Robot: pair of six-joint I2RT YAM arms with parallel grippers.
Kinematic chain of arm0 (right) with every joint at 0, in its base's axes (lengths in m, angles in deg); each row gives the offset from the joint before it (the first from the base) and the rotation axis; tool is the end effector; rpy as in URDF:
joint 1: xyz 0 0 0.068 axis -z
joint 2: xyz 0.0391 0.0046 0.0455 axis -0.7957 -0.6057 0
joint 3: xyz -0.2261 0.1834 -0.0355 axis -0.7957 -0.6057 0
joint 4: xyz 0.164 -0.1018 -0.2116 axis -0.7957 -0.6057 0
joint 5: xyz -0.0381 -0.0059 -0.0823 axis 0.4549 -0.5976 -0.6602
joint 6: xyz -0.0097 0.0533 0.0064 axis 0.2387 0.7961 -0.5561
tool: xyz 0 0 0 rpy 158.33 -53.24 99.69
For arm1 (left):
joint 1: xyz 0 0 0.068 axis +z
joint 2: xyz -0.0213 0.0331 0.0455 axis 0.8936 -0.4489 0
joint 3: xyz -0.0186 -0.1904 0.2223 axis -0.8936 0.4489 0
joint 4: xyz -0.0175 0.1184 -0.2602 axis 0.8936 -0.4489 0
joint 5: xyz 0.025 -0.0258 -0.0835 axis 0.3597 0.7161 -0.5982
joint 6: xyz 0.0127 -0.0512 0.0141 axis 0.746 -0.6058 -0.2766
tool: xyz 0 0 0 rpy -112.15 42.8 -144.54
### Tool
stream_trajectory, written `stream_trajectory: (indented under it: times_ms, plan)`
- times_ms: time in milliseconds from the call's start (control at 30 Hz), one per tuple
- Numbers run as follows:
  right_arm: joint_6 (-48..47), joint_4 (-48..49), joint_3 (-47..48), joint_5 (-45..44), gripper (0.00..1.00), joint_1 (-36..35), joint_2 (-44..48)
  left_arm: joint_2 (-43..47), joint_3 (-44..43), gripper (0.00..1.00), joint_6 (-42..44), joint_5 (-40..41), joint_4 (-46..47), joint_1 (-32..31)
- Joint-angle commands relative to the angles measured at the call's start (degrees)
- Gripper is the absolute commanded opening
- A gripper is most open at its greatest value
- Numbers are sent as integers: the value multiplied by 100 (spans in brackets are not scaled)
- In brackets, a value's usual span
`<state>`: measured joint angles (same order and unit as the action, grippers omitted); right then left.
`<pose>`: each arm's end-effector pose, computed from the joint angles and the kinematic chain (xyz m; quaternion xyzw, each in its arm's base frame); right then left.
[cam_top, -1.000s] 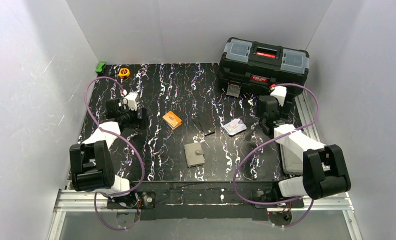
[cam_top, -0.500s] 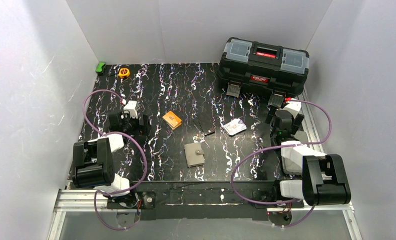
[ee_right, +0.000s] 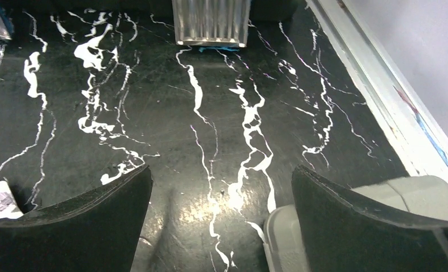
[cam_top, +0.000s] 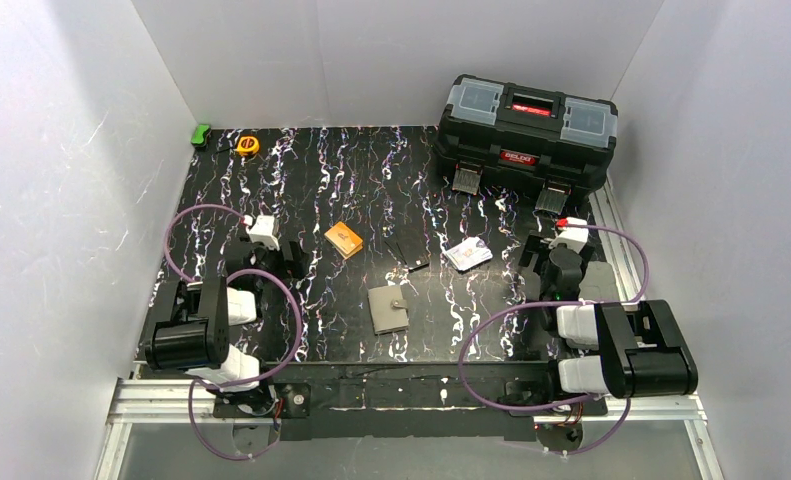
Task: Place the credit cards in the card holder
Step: Reset both arms
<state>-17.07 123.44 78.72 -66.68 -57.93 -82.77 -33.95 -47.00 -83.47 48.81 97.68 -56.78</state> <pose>0.2195 0.0048 0.1437 0.1314 0.7595 -0.1096 0.6277 0.2541 0.0159 0.1363 0.0648 0.7903 -0.1114 0.5990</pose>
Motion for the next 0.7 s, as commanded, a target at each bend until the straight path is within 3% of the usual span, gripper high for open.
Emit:
stream_trajectory:
  times_ms: [0,33,100,167,233,667]
  plan:
    - [-76,468,456,591,98,202,-91,-11,-51,98,192,9,603,-104]
    - [-50,419,450,707,98,280,-63,-103,47,98,121,24,977,-105]
    - [-9,378,426,736,98,301,-1,67,6,98,256,-18,534,-94]
    - [-15,399,423,735,98,303,-8,-67,70,98,128,-41,935,-96]
    - [-8,362,433,733,98,302,-4,42,18,98,232,-30,610,-98]
    - [-16,412,420,736,98,302,-24,6,34,98,183,-17,735,-98]
